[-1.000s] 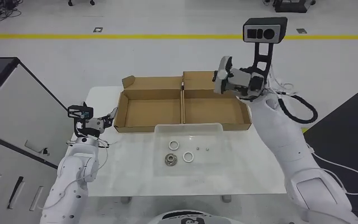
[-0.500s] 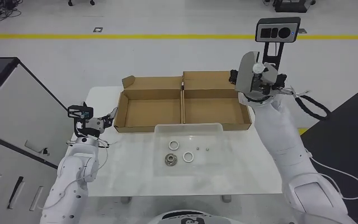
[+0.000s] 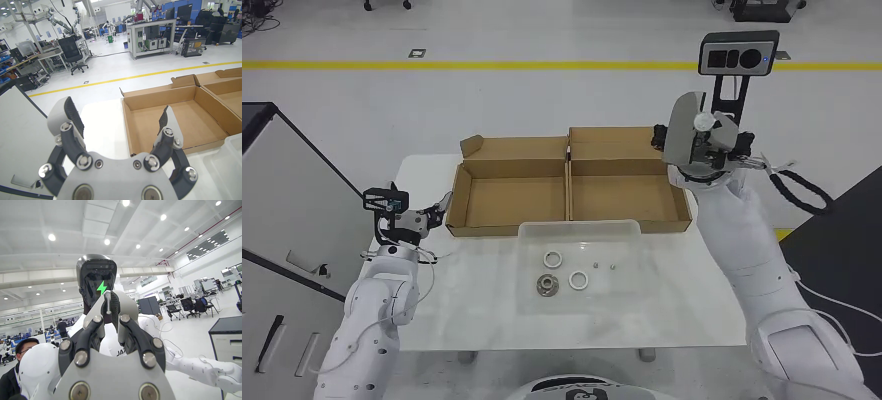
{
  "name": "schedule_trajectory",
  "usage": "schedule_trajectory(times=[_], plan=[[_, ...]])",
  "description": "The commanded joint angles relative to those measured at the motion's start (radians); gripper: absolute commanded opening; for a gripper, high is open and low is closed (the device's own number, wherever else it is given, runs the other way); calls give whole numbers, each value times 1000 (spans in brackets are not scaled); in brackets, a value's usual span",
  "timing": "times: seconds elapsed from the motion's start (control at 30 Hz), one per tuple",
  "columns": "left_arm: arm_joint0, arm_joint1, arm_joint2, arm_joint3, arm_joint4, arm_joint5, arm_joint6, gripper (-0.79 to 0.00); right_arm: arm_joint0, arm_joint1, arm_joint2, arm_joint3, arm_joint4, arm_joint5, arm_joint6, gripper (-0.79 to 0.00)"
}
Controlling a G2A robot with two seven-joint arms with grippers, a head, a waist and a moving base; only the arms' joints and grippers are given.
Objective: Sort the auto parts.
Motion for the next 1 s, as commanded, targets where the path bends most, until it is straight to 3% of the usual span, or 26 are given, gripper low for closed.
schedule_trajectory(times=[0.0,0.33,0.53,0.97], plan=[[0,0,0,0,0,0,0,0,0,0,0,0,0,0,0,-785],[0,0,0,0,0,0,0,0,0,0,0,0,0,0,0,-785],[0,0,0,0,0,0,0,0,-8,10,50,-36,-108,102,-22,-785],[0,0,0,0,0,0,0,0,1,12,101,-50,-173,178,-14,-785]])
